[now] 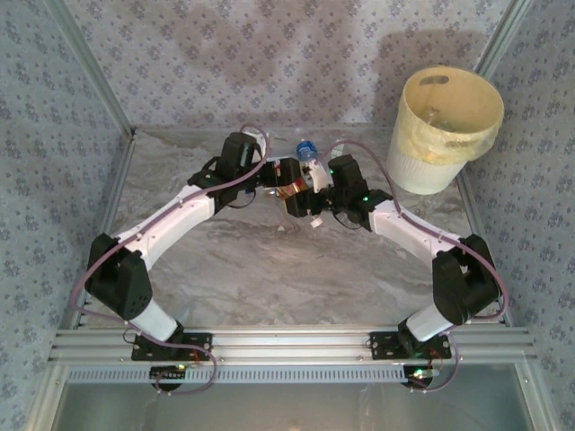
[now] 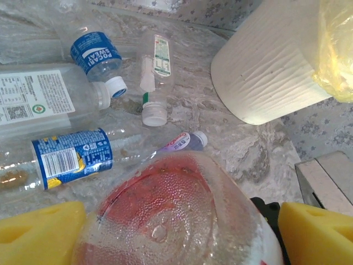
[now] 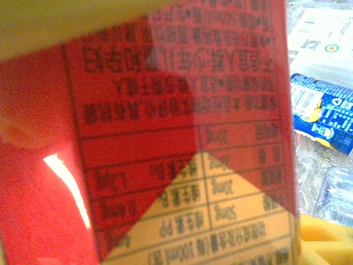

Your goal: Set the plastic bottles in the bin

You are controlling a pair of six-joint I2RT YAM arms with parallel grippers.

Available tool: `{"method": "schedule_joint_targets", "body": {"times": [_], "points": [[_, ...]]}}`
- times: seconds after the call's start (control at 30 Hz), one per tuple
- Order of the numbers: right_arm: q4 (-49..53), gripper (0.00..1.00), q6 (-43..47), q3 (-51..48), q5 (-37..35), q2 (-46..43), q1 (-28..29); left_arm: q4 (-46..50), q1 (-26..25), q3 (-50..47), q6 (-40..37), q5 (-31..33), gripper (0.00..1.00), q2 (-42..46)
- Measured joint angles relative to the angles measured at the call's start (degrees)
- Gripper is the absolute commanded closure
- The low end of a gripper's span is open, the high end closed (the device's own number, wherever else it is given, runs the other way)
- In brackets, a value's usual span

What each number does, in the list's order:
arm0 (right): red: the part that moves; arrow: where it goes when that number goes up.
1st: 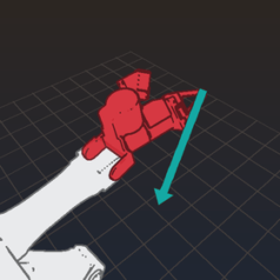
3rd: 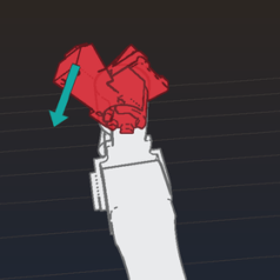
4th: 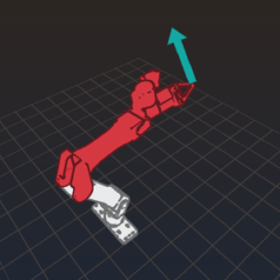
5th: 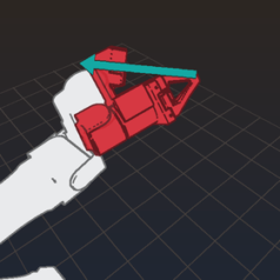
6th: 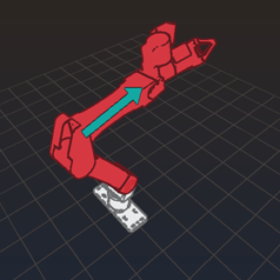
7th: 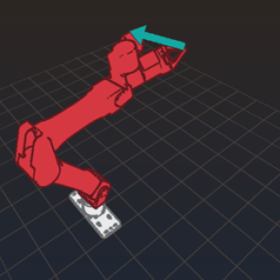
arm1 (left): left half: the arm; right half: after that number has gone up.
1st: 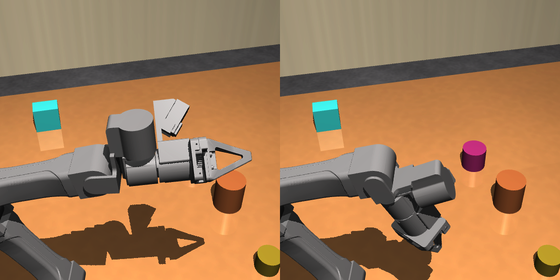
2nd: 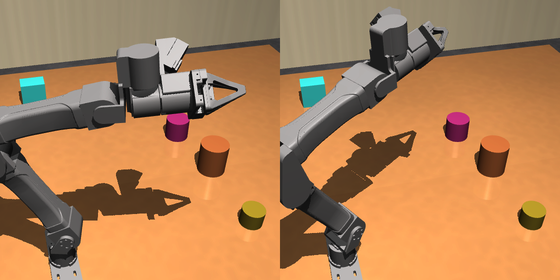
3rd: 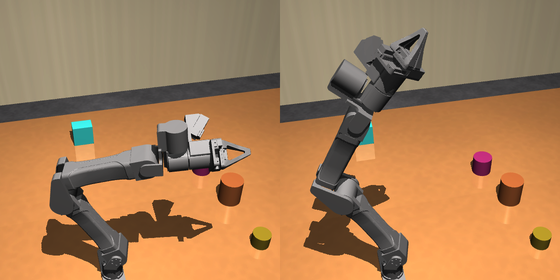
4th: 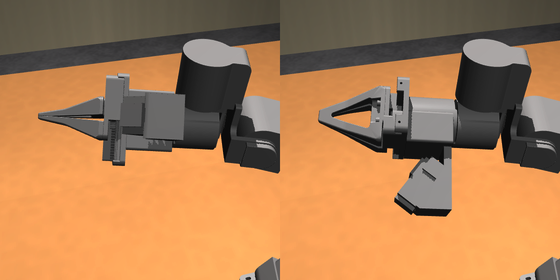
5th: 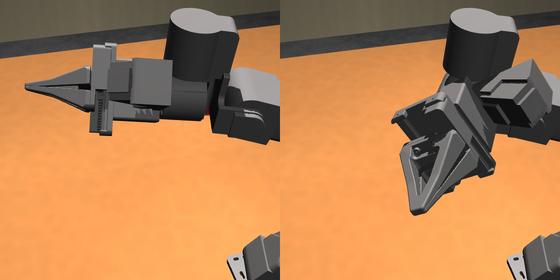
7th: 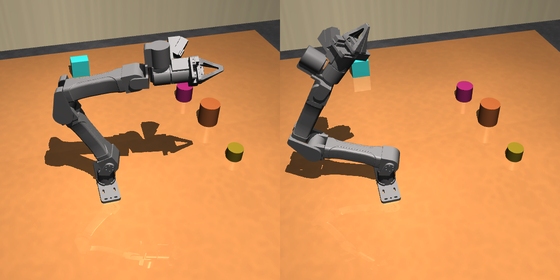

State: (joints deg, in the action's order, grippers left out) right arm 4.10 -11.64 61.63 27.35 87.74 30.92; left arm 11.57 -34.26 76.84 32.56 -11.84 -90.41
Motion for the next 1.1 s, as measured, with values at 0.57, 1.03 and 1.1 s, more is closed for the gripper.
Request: {"method": "schedule_joint_targets", "body": {"times": [0.57,1.03,1.1], "points": [[1.8,0.47,-0.3,-1.4,-4.9,-0.3,-1.0,-3.8,3.7,-1.9,8.0,5.6,0.02,8.9],[6.1,0.48,-2.1,-1.9,-21.7,-11.3,-10.2,6.2,12.3,-14.0,21.6,21.7,0.02,12.4],[6.0,0.47,-2.0,-1.9,-23.2,-13.3,-12.1,7.1,12.6,-15.0,21.5,21.7,0.02,12.6]]}}
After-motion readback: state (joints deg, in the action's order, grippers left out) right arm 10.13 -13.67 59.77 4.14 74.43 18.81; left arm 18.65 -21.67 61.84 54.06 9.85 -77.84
